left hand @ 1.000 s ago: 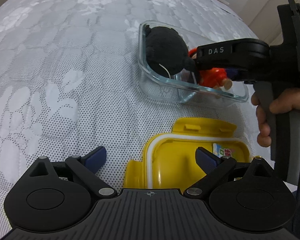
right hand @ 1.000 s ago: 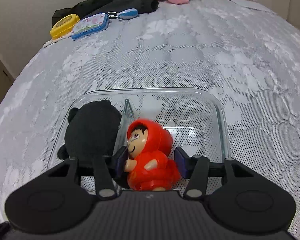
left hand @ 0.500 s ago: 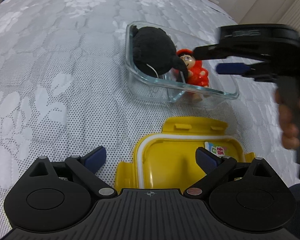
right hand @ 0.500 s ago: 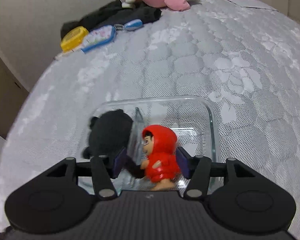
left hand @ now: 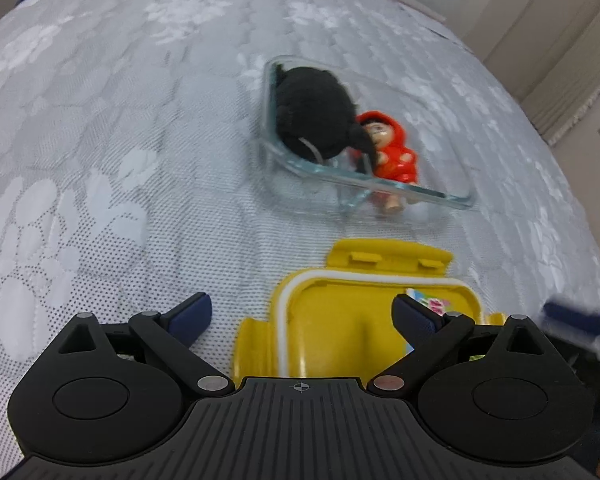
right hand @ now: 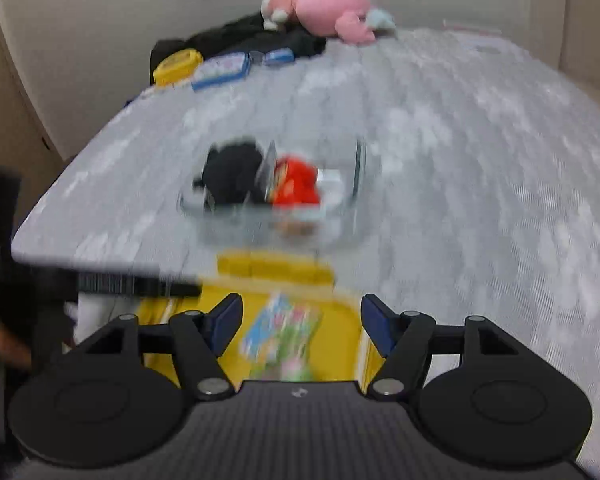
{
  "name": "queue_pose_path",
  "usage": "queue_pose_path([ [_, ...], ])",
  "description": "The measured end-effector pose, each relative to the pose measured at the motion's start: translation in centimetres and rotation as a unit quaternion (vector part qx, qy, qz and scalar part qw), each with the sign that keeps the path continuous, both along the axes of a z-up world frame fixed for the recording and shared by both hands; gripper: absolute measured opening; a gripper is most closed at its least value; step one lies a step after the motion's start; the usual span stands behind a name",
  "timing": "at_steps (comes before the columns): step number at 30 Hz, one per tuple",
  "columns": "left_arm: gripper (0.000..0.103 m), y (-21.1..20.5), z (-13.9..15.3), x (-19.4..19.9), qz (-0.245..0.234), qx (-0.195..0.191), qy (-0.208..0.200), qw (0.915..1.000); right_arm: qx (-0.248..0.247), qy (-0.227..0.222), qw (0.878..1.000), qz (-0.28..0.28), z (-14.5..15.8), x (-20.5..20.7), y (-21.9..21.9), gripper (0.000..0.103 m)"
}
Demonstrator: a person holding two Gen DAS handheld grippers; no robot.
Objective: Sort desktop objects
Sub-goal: 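Grasp the green-pink toy in the lunchbox with the right tool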
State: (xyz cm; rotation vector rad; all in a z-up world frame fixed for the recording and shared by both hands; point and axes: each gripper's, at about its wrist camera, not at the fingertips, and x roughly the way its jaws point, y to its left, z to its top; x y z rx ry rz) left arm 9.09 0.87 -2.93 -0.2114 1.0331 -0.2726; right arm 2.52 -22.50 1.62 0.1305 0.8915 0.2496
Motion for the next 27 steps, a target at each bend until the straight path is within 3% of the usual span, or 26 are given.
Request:
queue_pose_path([
  [3, 0.100, -1.3, 0.2, -0.8, -0.036, 0.018, -0.006, 0.9992, 0.014, 0.022, 1.000, 0.004, -1.6, -1.0, 0.4, 0.068],
  [7, 0.101, -2.0, 0.4, -1.3, -0.059, 0.023, -0.014, 0.9979, -0.003, 0.023, 1.000, 0.018, -2.1, -1.3, 1.2, 0.068],
  [16, 0.101, -0.7, 0.3, -1.0, -0.019, -0.006, -0.004, 0.9998, -0.020, 0.016, 0.999, 0.024, -2.5, -1.3, 1.6, 0.065],
  [21, 0.101, -0.8, 0.3, -0.9, -0.019, -0.003, -0.006, 0.9998, -0.027, 0.015, 0.999, 0.031, -2.7, -1.2, 1.9, 0.055],
  [23, 0.101, -0.7, 0.4, -0.9, -0.019, -0.001, -0.006, 0.9998, -0.035, 0.011, 0.999, 0.033, -2.7, -1.2, 2.1, 0.035],
  [27, 0.101, -0.1, 0.5, -0.9, -0.002, 0.003, -0.002, 1.0000, -0.033, 0.014, 0.999, 0.032, -2.2, -1.0, 1.9, 0.029],
])
